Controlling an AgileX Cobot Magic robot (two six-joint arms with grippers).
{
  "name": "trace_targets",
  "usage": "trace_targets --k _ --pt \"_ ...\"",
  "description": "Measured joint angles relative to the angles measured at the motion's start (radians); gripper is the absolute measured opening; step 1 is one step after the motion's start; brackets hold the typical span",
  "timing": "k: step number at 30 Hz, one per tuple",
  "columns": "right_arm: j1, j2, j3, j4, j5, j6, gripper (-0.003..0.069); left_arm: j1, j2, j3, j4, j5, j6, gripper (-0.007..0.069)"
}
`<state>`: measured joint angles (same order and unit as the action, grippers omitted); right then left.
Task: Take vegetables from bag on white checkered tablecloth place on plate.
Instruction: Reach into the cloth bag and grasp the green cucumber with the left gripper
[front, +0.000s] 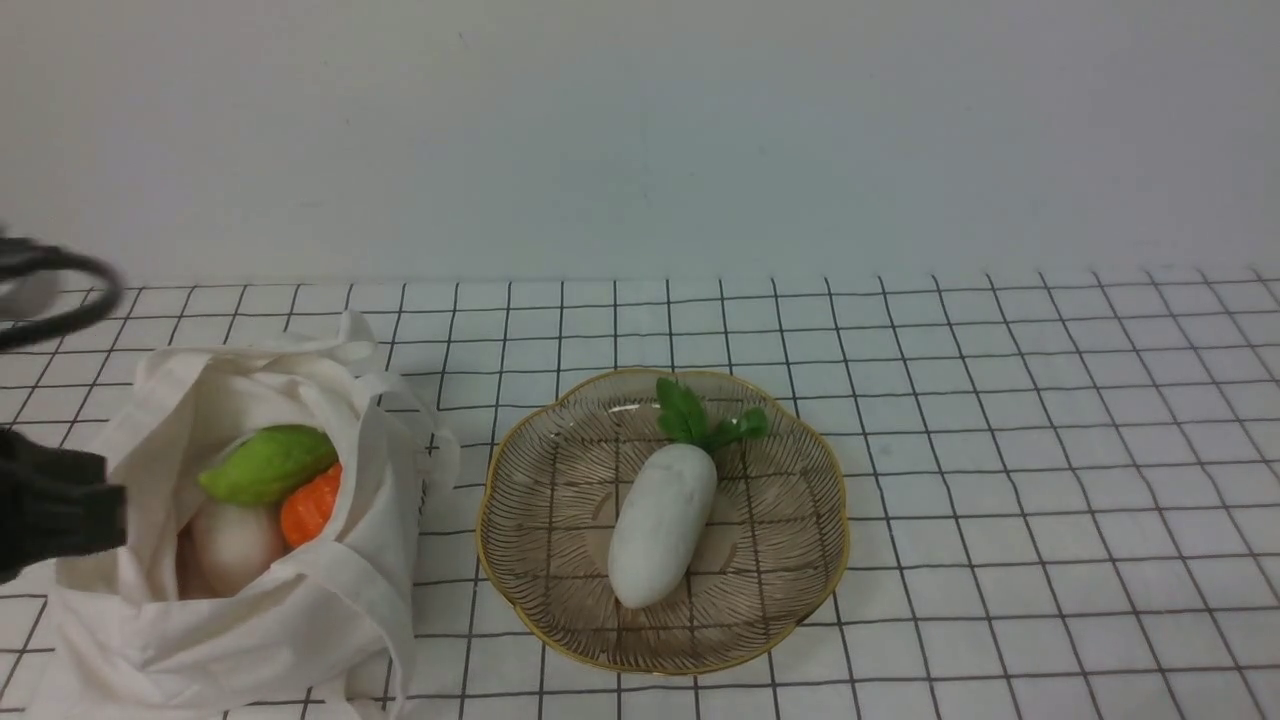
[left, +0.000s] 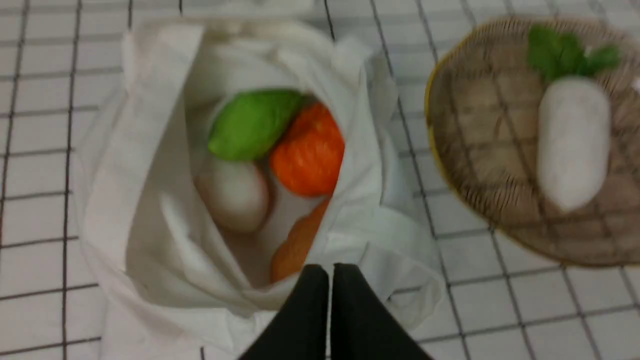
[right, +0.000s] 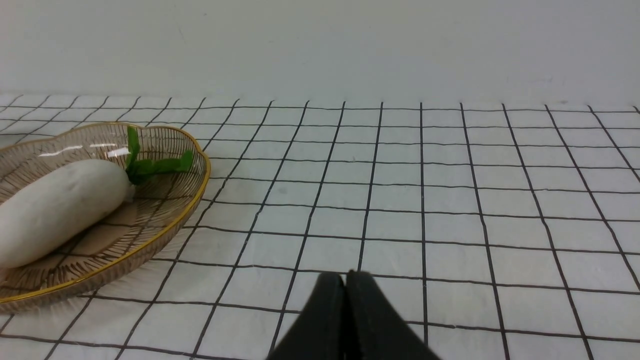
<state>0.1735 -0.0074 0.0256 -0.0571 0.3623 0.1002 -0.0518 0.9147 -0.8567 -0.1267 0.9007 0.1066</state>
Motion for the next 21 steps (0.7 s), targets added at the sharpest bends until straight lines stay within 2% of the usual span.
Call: trace_targets --k 4,5,10,15,18,21 --pt "0.0 0.0 0.0 0.0 0.0 0.0 -0.0014 0.0 0.197 -0.095 0.006 0.066 0.123 -0.0008" --pt "0.0 0.0 0.0 0.0 0.0 0.0 -0.0014 -0.006 0.31 -0.159 0.006 0.096 0.19 -0.0008" --pt "0.0 0.0 0.0 -0.001 0.0 0.0 -0.0014 -0.036 0.461 -0.253 0.042 0.119 0.231 -0.0008" --pt "0.0 0.0 0.0 -0.001 0.0 0.0 -0.0014 -0.048 0.586 -0.306 0.146 0.091 0.232 -0.0002" --pt "0.0 0.0 0.0 -0.001 0.0 0.0 -0.0014 -0.048 0.63 -0.313 0.203 0.036 0.234 0.0039" --pt "0.0 0.0 0.0 -0.001 0.0 0.0 -0.0014 -0.048 0.677 -0.316 0.252 -0.02 0.235 0.0148"
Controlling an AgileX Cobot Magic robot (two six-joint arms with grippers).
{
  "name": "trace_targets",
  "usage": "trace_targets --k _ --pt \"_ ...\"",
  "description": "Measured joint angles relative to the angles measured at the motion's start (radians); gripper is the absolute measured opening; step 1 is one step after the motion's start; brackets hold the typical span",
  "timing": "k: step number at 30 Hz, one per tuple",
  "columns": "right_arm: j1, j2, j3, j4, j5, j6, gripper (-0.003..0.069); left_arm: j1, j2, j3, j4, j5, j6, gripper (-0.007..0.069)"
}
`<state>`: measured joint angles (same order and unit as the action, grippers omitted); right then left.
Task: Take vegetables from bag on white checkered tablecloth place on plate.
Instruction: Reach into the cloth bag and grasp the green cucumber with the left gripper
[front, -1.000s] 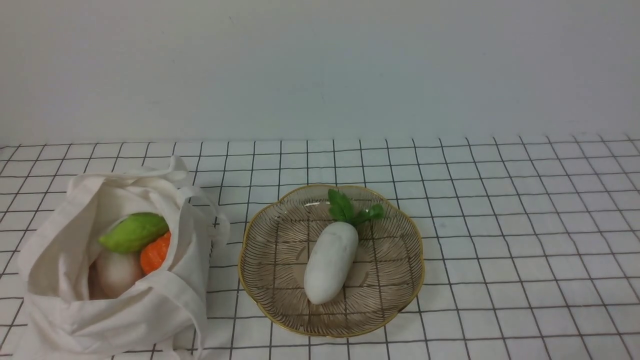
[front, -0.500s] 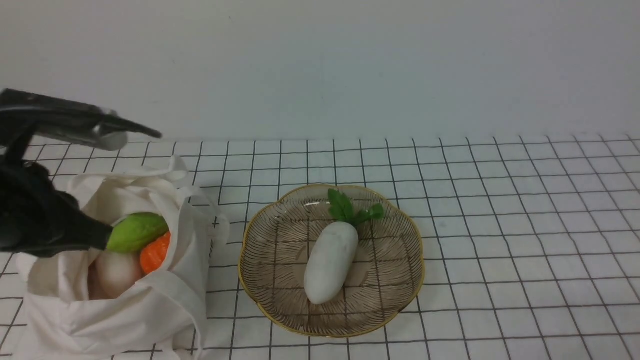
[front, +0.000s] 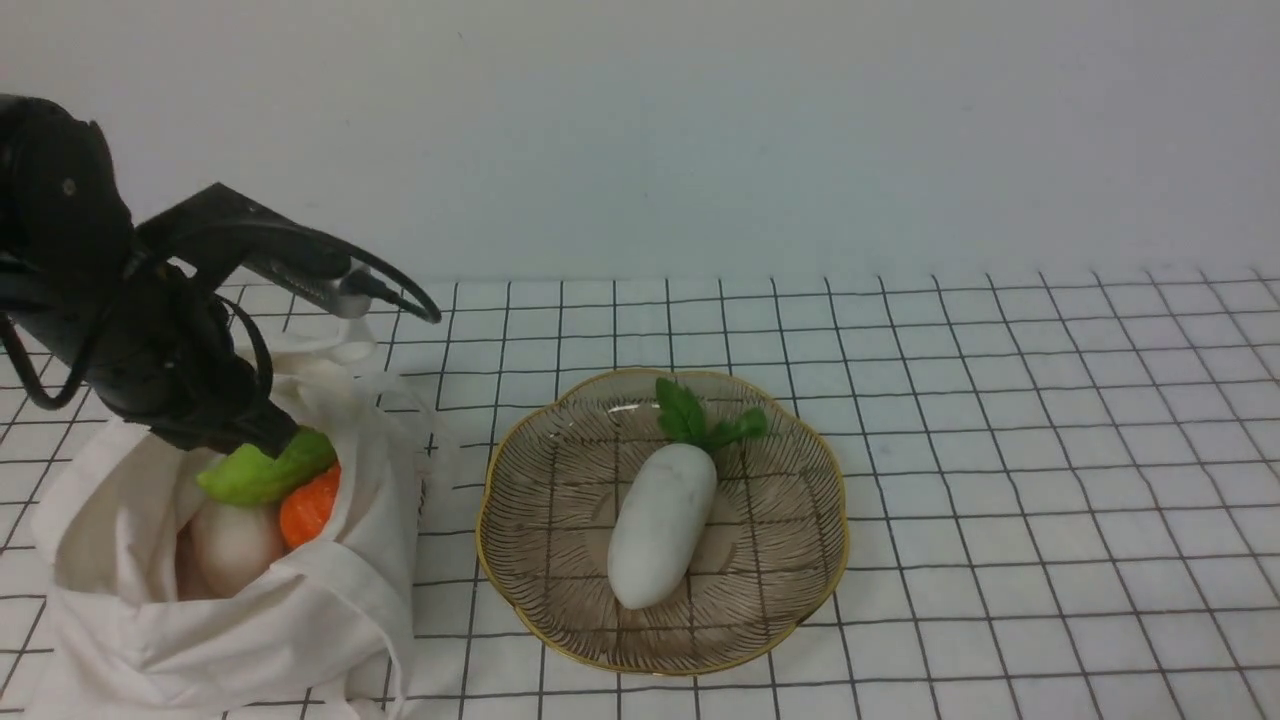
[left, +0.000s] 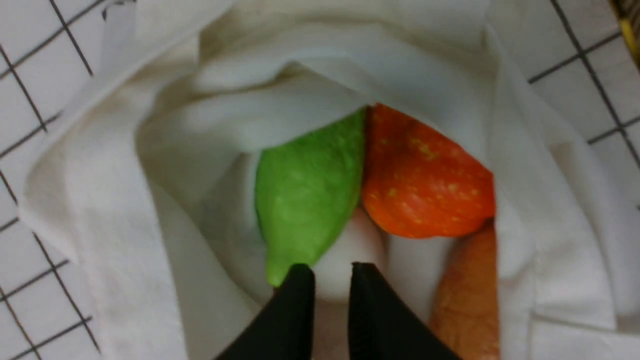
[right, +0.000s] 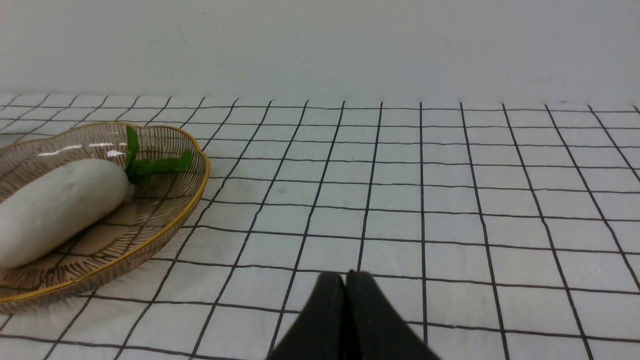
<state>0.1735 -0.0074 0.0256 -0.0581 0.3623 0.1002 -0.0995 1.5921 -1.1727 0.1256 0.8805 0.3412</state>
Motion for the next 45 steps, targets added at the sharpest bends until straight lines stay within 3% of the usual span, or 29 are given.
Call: trace_targets --k 2,7,11,21,26,29,39,45 --pt "0.0 0.0 0.0 0.0 0.0 0.0 -0.0014 0.0 0.016 -0.001 0.018 -0.009 0.0 0.0189" --pt "0.0 0.0 0.0 0.0 0.0 0.0 -0.0014 0.0 0.095 -0.002 0.115 -0.025 -0.015 0.0382" --pt "0.0 0.0 0.0 0.0 0.0 0.0 -0.0014 0.0 0.137 -0.002 0.128 -0.033 -0.031 0.0444" --pt "0.0 0.0 0.0 0.0 0.0 0.0 -0.0014 -0.002 0.191 -0.003 0.103 -0.044 -0.039 0.0444" --pt "0.0 0.0 0.0 0.0 0.0 -0.001 -0.0014 -0.002 0.198 -0.005 0.104 -0.034 -0.051 0.033" --pt "0.0 0.0 0.0 0.0 0.0 -0.001 -0.0014 -0.002 0.194 -0.007 0.104 -0.017 -0.077 0.033" --pt "0.0 0.0 0.0 0.0 0.0 -0.003 -0.0014 -0.002 0.13 -0.111 0.101 0.272 -0.125 0.033" --pt "0.0 0.0 0.0 0.0 0.0 -0.004 -0.0014 -0.002 0.11 -0.159 0.055 0.328 -0.128 0.033"
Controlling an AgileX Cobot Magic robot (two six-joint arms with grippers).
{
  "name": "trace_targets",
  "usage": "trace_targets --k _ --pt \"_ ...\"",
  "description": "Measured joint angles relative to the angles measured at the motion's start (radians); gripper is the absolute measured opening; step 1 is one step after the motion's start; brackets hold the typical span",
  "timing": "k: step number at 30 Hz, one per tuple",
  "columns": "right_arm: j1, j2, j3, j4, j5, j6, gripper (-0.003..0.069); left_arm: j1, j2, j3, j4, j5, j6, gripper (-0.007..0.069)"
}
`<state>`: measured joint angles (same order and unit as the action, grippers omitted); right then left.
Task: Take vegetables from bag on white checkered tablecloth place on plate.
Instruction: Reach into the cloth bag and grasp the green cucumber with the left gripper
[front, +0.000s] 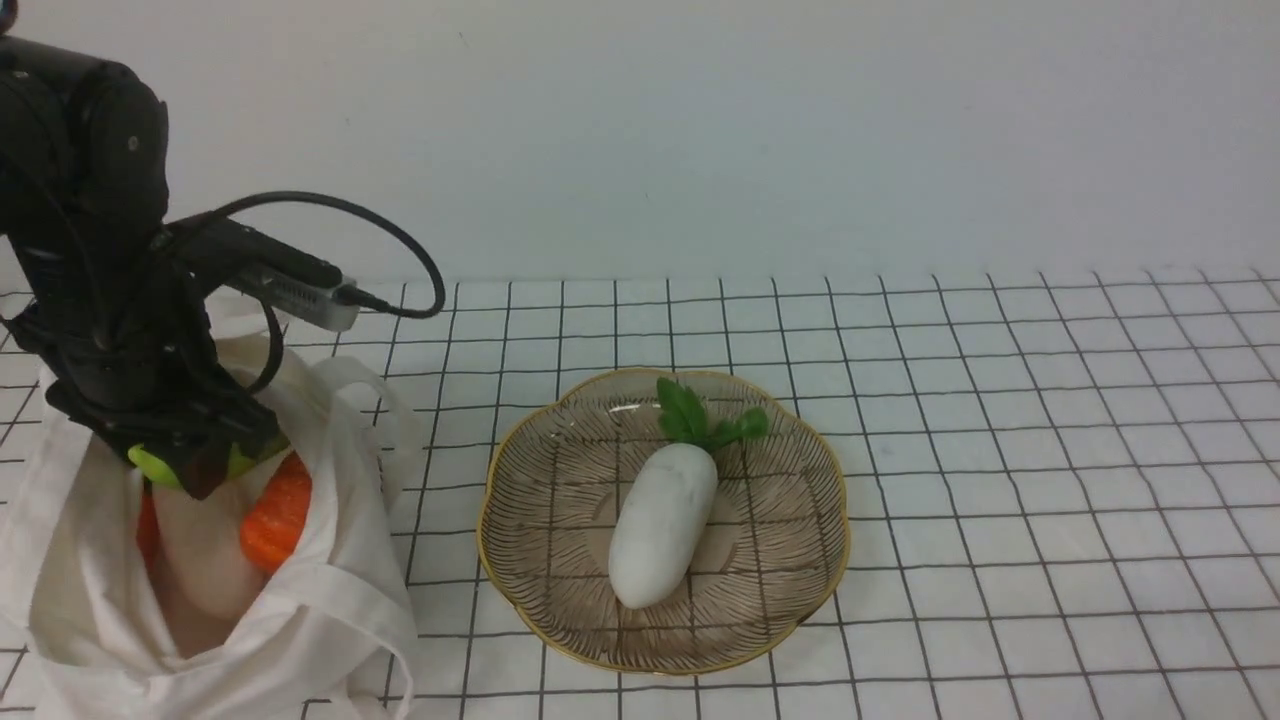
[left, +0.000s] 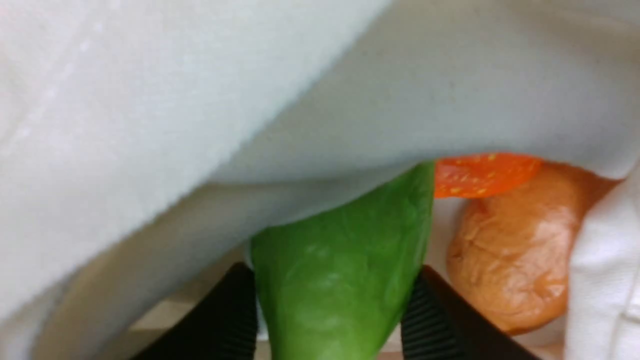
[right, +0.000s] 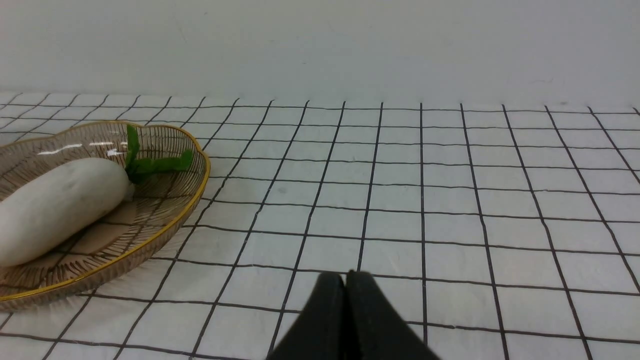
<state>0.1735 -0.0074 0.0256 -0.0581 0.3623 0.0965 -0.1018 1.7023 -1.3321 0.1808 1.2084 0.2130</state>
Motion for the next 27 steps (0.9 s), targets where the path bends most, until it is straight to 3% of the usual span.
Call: trace_targets --k 7,14,27 --pt "0.0 0.0 0.0 0.0 0.0 0.0 -0.0014 0.0 0.0 0.002 -0.143 0.003 -0.04 0.033" --pt "0.0 0.0 0.0 0.0 0.0 0.0 -0.0014 0.0 0.001 0.061 -0.137 -0.003 -0.088 0.033" --pt "0.0 0.0 0.0 0.0 0.0 0.0 -0.0014 0.0 0.062 0.086 -0.301 -0.007 -0.113 0.033"
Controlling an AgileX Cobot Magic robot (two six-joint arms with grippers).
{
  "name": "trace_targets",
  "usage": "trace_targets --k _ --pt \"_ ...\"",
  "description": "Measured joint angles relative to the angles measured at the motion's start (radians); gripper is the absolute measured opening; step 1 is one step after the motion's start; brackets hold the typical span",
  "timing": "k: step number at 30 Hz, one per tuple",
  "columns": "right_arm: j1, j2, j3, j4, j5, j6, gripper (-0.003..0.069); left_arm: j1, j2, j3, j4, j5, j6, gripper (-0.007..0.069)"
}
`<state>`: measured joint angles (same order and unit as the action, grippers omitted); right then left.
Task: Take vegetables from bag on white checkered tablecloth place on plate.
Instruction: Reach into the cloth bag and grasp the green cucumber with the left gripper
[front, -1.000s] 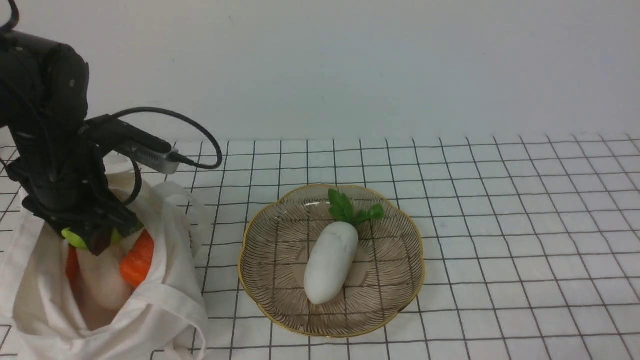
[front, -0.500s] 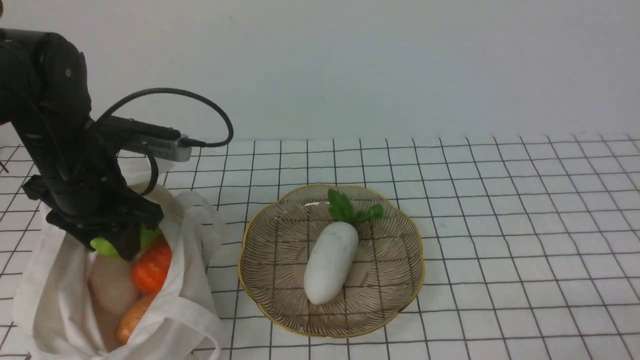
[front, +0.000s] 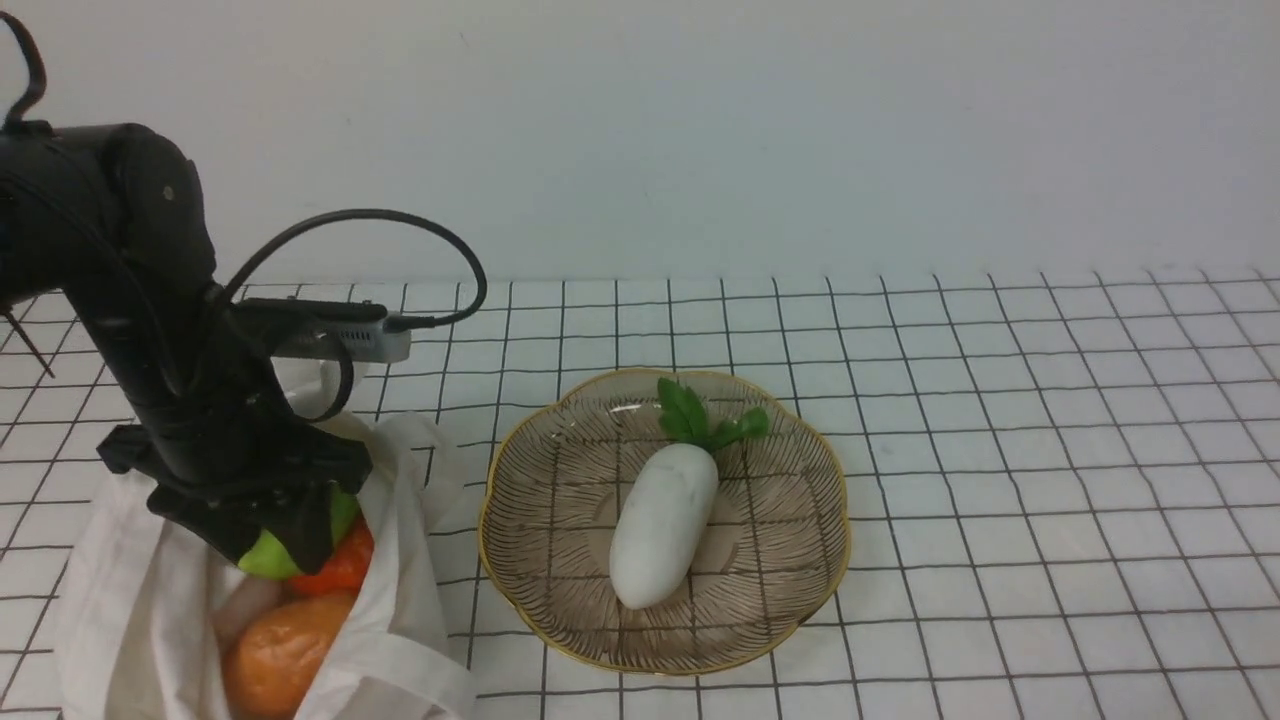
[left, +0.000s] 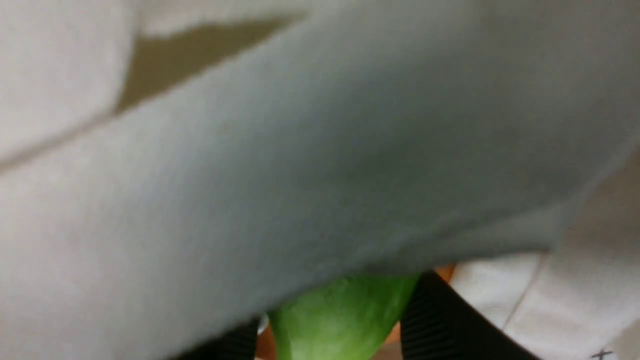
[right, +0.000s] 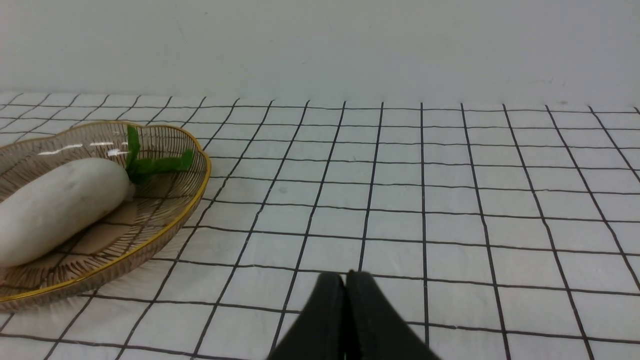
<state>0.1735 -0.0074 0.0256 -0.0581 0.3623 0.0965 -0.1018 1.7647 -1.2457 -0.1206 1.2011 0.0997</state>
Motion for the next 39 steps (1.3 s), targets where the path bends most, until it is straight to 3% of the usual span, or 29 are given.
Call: trace_targets --k 19,29,39 --pt "0.0 0.0 0.0 0.0 0.0 0.005 -0.0014 0.0 0.001 0.056 -0.005 0.019 -0.015 0.0332" --pt "0.0 0.0 0.0 0.0 0.0 0.005 -0.0014 0.0 0.0 0.057 -0.022 0.002 -0.021 0.0547" --pt "0.0 0.0 0.0 0.0 0.0 0.005 -0.0014 0.0 -0.029 0.057 -0.061 0.002 -0.021 0.0562"
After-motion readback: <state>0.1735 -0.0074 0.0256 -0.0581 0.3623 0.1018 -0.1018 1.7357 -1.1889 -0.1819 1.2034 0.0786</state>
